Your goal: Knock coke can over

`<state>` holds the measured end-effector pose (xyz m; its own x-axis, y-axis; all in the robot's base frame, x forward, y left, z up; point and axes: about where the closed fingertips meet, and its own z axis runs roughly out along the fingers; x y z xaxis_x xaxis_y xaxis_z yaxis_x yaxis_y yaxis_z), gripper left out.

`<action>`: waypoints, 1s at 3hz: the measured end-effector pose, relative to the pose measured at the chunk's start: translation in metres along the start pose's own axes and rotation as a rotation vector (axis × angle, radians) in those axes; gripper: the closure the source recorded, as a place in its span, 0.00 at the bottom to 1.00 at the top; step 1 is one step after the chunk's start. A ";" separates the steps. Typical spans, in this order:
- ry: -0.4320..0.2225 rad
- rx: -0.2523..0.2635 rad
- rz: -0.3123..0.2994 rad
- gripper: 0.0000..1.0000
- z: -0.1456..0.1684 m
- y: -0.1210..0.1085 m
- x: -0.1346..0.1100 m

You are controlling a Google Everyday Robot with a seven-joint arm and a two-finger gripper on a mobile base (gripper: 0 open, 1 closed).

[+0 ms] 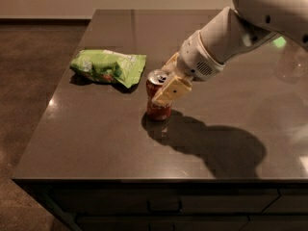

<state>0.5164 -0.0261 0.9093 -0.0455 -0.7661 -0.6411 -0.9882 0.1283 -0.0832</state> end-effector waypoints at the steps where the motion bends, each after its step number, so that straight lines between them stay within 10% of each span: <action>1: 0.061 0.006 0.010 0.95 -0.010 -0.005 0.002; 3: 0.412 0.097 0.036 1.00 -0.055 -0.025 0.047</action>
Offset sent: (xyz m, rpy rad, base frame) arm 0.0175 -0.0835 0.0155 -0.4653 -0.0044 -0.1503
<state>0.5305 -0.0998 0.9235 -0.1536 -0.9454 -0.2875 -0.9675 0.2029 -0.1506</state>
